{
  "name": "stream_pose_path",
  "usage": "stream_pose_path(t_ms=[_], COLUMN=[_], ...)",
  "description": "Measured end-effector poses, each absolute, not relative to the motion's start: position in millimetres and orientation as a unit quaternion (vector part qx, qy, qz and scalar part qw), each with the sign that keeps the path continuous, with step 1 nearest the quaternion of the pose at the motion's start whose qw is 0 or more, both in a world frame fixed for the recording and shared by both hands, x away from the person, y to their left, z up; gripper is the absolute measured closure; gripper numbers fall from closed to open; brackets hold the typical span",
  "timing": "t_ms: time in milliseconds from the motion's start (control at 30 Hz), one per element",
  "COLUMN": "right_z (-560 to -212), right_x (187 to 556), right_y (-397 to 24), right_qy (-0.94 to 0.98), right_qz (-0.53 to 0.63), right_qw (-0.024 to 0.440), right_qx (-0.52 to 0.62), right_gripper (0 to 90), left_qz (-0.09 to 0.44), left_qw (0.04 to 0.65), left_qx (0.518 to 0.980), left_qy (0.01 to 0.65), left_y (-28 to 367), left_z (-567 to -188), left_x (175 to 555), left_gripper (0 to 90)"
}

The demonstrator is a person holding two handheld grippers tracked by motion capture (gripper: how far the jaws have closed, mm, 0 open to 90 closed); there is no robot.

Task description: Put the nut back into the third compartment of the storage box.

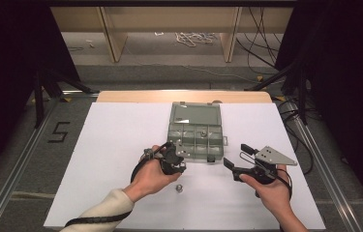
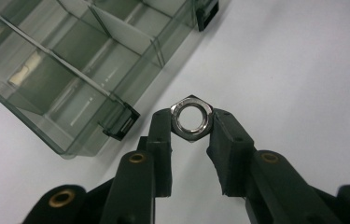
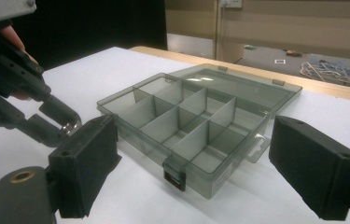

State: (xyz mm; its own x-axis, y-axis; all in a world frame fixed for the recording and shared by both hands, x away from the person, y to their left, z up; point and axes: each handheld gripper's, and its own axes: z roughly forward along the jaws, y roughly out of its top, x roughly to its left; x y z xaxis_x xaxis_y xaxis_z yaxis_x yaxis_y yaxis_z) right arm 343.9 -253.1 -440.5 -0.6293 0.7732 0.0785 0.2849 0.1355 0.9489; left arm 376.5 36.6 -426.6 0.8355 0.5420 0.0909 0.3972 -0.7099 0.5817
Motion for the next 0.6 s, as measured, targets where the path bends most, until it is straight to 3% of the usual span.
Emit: stream_pose_path(t_ms=[600], right_z=[-442], right_x=[344], right_y=[-251], right_qy=[0.715], right_qz=[0.553], right_qw=[0.220], right_qx=[0.368], right_gripper=[16.1], left_qz=[0.150], left_qw=[0.331], left_qx=[0.890], left_qy=[0.277], left_y=[23], left_z=[-411], left_x=[390], left_gripper=[70.3])
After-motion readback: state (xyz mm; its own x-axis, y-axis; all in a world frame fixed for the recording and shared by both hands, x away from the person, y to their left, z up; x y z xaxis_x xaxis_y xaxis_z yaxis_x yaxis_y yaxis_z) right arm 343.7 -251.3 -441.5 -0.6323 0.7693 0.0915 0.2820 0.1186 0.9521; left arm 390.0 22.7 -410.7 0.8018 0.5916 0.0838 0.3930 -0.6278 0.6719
